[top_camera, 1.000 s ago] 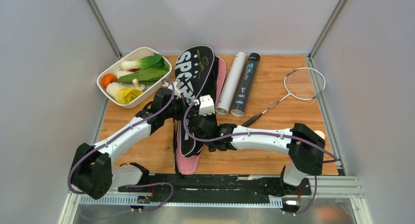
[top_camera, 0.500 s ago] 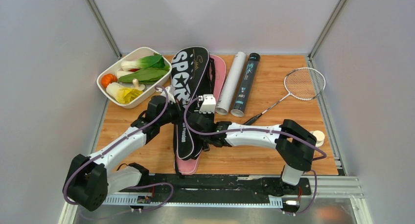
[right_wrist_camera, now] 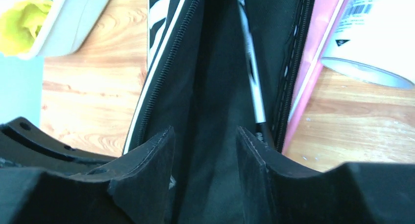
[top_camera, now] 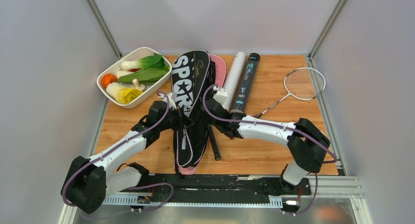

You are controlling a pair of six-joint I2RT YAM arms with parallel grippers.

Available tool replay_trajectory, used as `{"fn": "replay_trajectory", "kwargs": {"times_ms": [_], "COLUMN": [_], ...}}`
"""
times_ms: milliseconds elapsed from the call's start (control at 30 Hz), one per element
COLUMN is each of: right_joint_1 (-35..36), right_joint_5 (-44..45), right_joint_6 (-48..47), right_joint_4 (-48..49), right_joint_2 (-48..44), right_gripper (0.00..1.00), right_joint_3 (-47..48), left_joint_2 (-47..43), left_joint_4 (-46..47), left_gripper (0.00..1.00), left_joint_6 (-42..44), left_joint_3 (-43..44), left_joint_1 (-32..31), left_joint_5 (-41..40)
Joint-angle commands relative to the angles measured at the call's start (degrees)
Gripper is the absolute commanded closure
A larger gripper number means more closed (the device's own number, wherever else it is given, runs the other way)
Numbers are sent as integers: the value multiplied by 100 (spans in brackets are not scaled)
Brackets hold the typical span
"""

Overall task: Pack up the badminton gear
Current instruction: Place the racket in the racket bag.

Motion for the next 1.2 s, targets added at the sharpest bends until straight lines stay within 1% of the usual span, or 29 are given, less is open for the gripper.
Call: {"fn": "replay_trajectory", "kwargs": {"times_ms": [0,67,167,333,400,533,667,767,933,1000,1100,1167], "right_joint_1": [-278,-532,-859,-992,-1083,-1186,-1205,-1214,-1216,-1214,-1213,-1215], "right_joint_5": [-1525,-2094,-2588,-2316,-2484,-3139,-3460,-3785,-4218,-4298,-4405,-4537], "right_joint_6": [-585,-775,-1291,-2045,-2216,-2318,-2256,-2152,-1973,-1884,-1680,-1411], "right_joint_4": [498,486,317,-699,-844,-768,-522,-154,311,470,767,1086], "right_joint_2": [-492,-731,-1211,-1688,-1739,-1650,-1368,-1149,-773,-770,-906,-1040], "right_gripper": [47,45,43,41,40,38,38,41,50,56,82,94], "right_joint_3": [-566,-911,-1219,-1284,-1379,-1545,-1748,-1920,-2067,-2134,-2242,-2348], "left_joint_2": [29,119,217,208,190,191,177,154,180,188,198,223], "left_joint_4": [19,27,-94,-363,-372,-250,-159,-126,-68,-68,76,99], "left_gripper": [100,100,100,100,100,100,100,100,100,100,100,100], "left_joint_6": [28,32,123,297,337,325,326,315,275,274,285,309], "left_joint_3": [146,188,250,280,258,207,140,86,33,26,-6,-29], "left_joint_1": [-55,-59,-58,-59,-58,-54,-57,-58,-52,-59,-54,-56], "left_joint_5": [446,445,378,74,16,42,63,77,143,164,153,151]}}
